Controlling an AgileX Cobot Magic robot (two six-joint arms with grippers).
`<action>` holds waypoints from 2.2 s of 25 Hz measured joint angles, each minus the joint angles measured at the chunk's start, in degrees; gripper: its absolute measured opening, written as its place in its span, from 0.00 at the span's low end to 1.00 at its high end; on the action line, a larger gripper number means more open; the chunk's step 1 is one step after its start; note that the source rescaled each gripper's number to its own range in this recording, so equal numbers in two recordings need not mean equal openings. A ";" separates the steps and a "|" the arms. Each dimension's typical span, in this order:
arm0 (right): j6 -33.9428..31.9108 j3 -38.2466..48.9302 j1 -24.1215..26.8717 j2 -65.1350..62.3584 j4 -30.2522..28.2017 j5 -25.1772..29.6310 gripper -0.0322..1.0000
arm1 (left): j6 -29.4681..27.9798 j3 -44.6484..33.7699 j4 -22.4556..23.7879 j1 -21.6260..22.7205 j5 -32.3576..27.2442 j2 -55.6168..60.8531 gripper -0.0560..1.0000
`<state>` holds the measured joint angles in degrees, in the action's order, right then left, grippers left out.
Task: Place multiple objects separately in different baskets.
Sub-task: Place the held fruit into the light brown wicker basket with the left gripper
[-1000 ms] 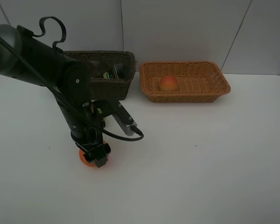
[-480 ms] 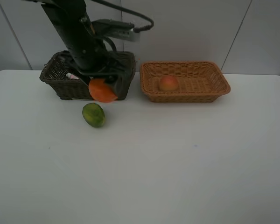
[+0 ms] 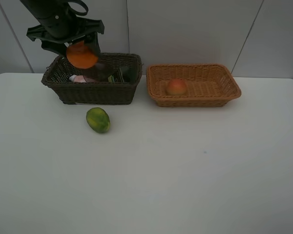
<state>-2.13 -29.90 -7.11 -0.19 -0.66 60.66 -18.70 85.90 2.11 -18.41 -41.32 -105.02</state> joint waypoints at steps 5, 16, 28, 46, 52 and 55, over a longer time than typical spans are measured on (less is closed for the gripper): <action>0.00 0.00 0.00 0.00 0.00 0.00 0.97 | -0.07 0.00 -0.67 0.05 2.52 -0.13 0.93; 0.00 0.00 0.00 0.00 0.00 0.00 0.97 | -0.02 12.03 -1.16 -8.23 3.36 -10.44 0.93; 0.00 0.00 0.00 0.00 0.05 0.00 0.97 | 6.18 23.34 -1.39 -18.20 12.48 -24.19 0.93; 0.00 0.00 0.00 0.00 0.11 0.00 0.97 | 9.23 23.34 -1.57 -19.88 19.55 -29.54 0.93; 0.00 0.00 0.00 0.00 0.11 0.00 0.97 | 9.23 23.34 -1.18 -19.88 19.01 -29.11 0.93; 0.00 0.00 0.00 0.00 0.11 0.00 0.97 | 9.34 23.34 0.02 -19.80 17.60 -27.80 0.93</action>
<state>-2.13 -29.90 -7.11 -0.19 -0.55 60.66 -9.36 109.25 2.13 -38.21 -23.72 -132.82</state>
